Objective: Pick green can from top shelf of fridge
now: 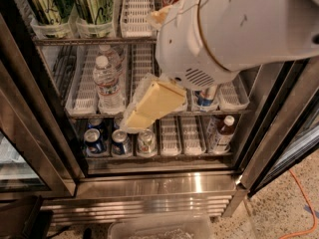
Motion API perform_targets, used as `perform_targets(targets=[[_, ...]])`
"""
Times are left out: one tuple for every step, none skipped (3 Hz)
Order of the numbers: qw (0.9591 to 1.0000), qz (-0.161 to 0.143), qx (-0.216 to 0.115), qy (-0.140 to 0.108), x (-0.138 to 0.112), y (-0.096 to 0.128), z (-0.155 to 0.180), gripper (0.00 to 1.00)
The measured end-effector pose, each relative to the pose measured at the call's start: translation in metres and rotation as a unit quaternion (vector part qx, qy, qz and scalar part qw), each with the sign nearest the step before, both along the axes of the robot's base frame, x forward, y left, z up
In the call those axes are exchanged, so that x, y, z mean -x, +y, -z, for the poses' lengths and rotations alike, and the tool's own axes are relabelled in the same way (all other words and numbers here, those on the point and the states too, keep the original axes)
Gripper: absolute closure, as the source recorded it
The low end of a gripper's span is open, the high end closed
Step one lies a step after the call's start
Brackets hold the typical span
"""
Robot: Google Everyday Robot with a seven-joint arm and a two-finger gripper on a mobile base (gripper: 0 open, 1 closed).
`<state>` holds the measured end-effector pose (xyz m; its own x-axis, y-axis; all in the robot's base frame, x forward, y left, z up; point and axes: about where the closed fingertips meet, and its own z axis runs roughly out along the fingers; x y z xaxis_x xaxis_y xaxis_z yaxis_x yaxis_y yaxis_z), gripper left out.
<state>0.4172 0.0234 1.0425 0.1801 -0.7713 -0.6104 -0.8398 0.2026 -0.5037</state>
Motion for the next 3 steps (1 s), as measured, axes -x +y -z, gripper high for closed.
perform_targets(targets=[[0.9993,0.025,-0.024,-0.016,-0.022,-0.004,0.002,0.00],[0.9935,0.085,-0.071,-0.027,-0.077,-0.016,0.018,0.00],[0.9810,0.132,-0.130,-0.056,-0.117,-0.019,0.007,0.00]])
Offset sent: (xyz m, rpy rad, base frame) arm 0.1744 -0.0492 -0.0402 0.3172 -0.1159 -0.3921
